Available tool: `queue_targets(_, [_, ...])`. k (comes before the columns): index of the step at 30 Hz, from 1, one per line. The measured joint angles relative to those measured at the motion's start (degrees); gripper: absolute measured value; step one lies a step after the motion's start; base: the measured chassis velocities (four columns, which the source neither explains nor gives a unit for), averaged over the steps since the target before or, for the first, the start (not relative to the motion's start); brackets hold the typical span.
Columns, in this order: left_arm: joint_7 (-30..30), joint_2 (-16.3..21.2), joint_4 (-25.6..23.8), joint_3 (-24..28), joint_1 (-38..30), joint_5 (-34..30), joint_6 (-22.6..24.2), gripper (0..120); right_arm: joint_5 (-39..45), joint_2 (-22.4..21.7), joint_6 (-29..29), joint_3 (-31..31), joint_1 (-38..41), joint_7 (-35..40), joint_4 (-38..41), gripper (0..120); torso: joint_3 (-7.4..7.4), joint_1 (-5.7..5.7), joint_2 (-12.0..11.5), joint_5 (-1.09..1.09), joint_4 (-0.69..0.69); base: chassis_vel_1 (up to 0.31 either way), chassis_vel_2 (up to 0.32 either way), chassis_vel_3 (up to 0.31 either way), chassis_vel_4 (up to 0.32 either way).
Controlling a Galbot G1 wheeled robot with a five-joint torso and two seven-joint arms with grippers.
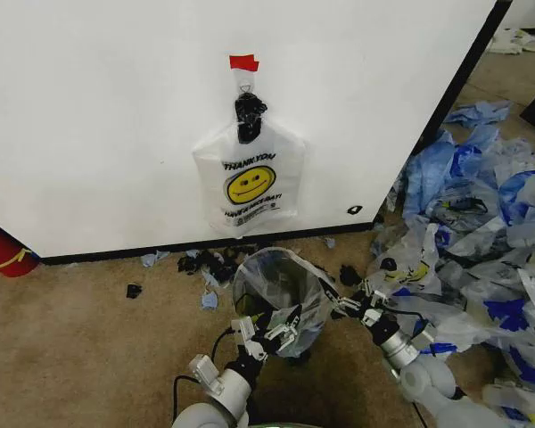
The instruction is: Pick up the garbage bag from the wall and place it over the trash bin.
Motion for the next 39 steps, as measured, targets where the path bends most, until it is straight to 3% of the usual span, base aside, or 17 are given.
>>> queue_targets(5, [0.0, -0.1, 0.0, -0.3, 0.6, 0.3, 0.0, 100, 0.8, 0.7, 1.6, 0.2, 1.7, -4.0, -2.6, 100, 0.00, 0.00, 0.0, 0.00, 0.01, 0.000, 0.000, 0.000, 0.000])
queue_targets(10, [0.0, 0.1, -0.2, -0.9, 1.4, 0.8, -0.2, 100, 3.3, 1.3, 2.9, -0.3, 2.7, -2.1, -4.1, 100, 0.00, 0.00, 0.0, 0.02, 0.01, 0.000, 0.000, 0.000, 0.000])
queue_targets(20, [1.1, 0.1, -1.5, -1.4, 0.8, 0.0, -0.3, 100, 5.9, -0.6, 2.2, 2.9, 1.4, 2.1, 2.1, 100, 0.01, 0.00, 0.0, -0.02, 0.00, 0.000, 0.000, 0.000, 0.000])
queue_targets(30, [2.5, -0.3, -7.2, -0.9, -2.3, -5.0, 0.0, 100, 2.8, -2.7, 2.4, 5.1, 0.4, 4.6, 5.4, 100, 0.01, 0.01, 0.0, 0.01, 0.00, 0.000, 0.000, 0.000, 0.000])
queue_targets(36, [0.2, 1.7, -12.6, -7.1, -3.2, -6.0, 1.7, 100, -3.7, -3.8, 4.7, 8.2, -0.3, 13.1, 7.2, 100, 0.00, 0.00, 0.0, 0.02, 0.01, 0.000, 0.000, 0.000, 0.000])
queue_targets(39, [-2.9, 4.0, -12.0, -12.8, -5.6, -1.0, 1.3, 100, -11.8, -4.7, 5.9, 13.3, -0.8, 18.9, 8.3, 100, 0.00, 0.00, 0.0, -0.02, 0.00, 0.000, 0.000, 0.000, 0.000])
